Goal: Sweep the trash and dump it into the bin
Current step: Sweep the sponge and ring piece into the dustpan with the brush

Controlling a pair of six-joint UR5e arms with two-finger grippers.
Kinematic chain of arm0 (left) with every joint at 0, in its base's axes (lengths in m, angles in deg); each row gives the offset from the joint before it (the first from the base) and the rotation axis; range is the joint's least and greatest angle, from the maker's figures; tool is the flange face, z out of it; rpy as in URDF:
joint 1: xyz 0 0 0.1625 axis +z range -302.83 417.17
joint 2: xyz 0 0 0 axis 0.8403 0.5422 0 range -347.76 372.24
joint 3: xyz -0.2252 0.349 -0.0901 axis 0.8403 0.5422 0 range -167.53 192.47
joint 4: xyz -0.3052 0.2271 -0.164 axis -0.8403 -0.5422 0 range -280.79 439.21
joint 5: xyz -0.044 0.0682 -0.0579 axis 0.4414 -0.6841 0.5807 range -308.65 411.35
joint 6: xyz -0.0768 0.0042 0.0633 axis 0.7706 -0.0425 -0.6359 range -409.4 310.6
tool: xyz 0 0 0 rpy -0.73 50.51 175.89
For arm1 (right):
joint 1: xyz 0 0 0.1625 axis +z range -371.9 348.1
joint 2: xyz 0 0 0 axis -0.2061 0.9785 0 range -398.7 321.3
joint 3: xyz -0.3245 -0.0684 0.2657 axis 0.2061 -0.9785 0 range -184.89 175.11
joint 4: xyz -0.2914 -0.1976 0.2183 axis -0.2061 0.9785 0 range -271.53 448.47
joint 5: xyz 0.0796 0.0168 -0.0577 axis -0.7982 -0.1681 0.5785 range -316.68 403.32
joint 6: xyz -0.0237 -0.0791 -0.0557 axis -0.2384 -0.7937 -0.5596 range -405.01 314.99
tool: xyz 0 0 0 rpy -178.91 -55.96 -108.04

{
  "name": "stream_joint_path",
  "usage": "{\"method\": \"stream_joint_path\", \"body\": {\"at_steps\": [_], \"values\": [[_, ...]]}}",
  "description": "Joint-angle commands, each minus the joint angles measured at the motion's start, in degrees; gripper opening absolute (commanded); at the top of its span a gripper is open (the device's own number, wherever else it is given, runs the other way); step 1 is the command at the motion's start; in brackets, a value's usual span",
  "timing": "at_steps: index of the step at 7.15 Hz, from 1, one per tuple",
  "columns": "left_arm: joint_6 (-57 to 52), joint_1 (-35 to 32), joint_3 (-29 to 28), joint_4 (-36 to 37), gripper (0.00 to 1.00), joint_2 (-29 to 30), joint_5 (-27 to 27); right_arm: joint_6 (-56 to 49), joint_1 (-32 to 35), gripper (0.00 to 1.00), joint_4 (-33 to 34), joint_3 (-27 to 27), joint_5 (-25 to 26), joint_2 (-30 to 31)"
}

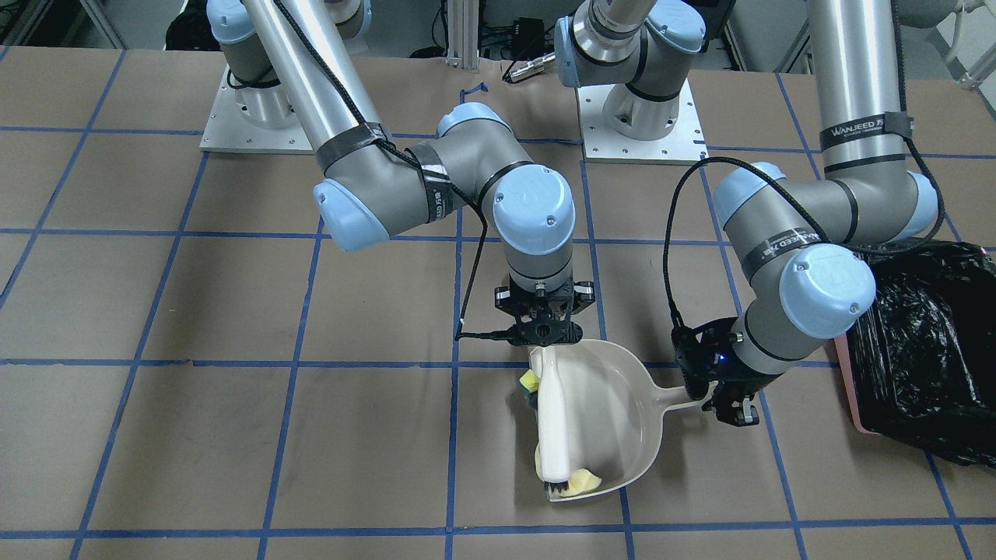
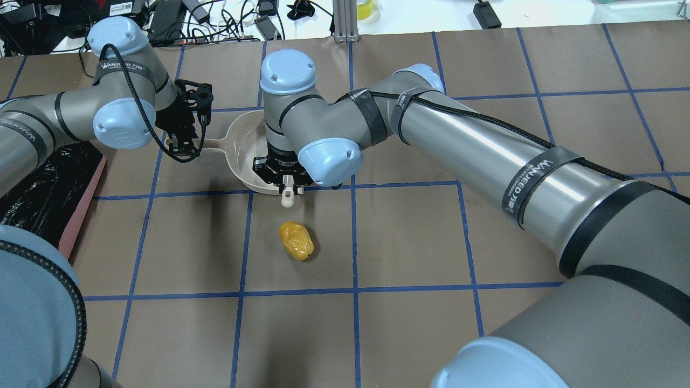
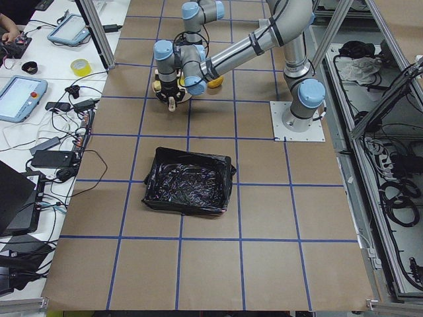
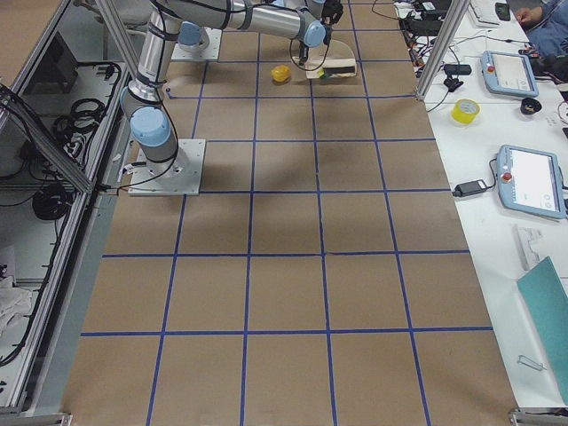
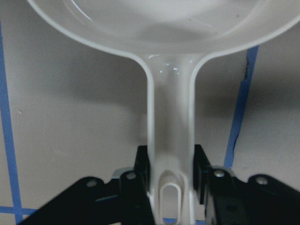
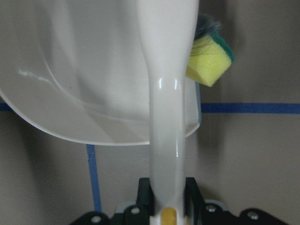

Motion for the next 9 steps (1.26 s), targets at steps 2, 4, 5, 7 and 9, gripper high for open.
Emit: {"method": "stream_joint_path", "body": {"at_steps": [2,4,5,7,9], "values": [[-0.37,0.06,-0.01,-0.18,0.00,-0.28,0.00,1.59,-0.27,0.00,-0.91,-3.04,-3.43,-1.26],[-0.64,0.06,0.43,-0.01,0.00,-0.19,0.18,-3.81,-3.86,0.00,-10.69,-3.92,2.41,3.55],[-0.72,0.06,0.43,-0.01,0.00,-0.19,0.18,-6.38,-4.49,0.00,-13.45,-3.40,6.64,4.80],[-0.55,0.33,0.43,-0.01,0.00,-0.11,0.96,-8.15,-4.76,0.00,-13.14,-2.69,9.14,4.20],[-0.46,0.33,0.43,-0.10,0.00,-0.19,0.97,-8.94,-4.58,0.00,-11.56,-1.11,8.96,3.59]]}}
